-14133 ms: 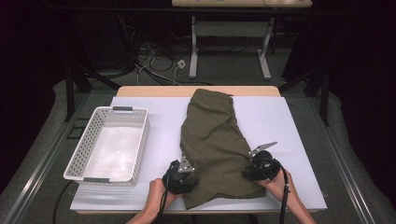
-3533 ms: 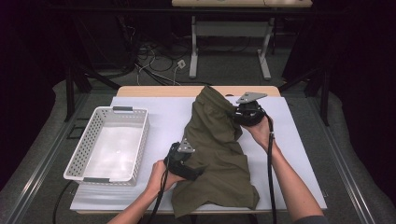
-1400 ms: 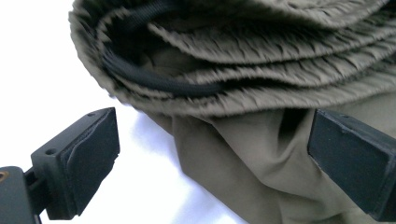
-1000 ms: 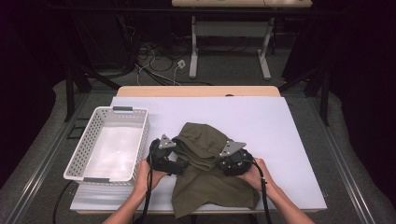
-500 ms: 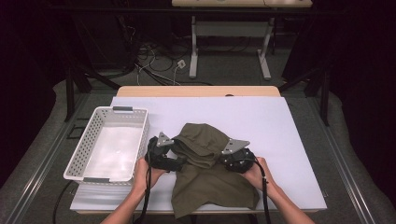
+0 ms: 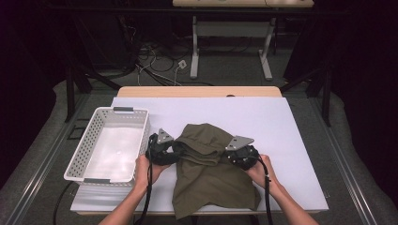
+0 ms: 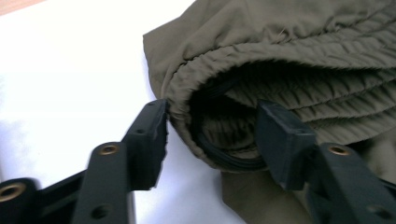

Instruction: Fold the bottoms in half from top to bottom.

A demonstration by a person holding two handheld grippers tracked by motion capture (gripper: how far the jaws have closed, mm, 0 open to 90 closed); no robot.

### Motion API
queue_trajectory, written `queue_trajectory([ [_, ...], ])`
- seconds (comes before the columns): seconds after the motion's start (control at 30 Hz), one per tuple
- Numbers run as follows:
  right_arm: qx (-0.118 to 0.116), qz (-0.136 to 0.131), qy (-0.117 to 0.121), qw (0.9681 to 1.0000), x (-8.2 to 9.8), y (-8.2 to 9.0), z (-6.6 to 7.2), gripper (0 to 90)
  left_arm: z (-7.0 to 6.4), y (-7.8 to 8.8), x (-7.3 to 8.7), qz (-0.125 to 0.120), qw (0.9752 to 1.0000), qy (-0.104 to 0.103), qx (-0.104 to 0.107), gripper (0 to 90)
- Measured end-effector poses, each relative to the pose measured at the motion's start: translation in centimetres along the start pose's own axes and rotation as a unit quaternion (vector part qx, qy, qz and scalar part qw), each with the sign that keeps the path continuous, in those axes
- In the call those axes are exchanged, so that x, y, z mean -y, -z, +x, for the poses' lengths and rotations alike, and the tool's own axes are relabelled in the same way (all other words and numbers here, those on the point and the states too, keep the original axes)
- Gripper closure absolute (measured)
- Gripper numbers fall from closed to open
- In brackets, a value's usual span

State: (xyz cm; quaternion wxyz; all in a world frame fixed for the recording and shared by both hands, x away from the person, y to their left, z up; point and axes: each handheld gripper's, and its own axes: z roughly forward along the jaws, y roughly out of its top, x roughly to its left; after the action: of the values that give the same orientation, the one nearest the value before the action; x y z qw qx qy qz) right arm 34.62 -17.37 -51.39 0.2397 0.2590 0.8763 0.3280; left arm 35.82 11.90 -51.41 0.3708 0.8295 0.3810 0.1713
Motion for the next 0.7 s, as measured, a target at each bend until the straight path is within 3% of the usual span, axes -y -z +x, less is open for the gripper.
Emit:
queue_trajectory([
  [0.2, 0.012, -0.004, -0.006, 0.9999, 0.1, 0.1, -0.9, 85.8, 0.1, -0.7, 0.1, 0.000, 1.0000, -0.007, 0.003, 62.0],
  [0.43, 0.010, -0.001, -0.014, 0.9999, 0.4, 0.0, -1.3, 86.0, -0.1, -1.0, 0.5, -0.005, 0.9999, -0.005, 0.009, 73.9],
  [0.7, 0.023, -0.015, -0.009, 0.9996, 0.2, 1.0, -1.5, 86.6, -1.2, 0.2, 0.1, -0.019, 0.9997, -0.012, 0.013, 76.9],
])
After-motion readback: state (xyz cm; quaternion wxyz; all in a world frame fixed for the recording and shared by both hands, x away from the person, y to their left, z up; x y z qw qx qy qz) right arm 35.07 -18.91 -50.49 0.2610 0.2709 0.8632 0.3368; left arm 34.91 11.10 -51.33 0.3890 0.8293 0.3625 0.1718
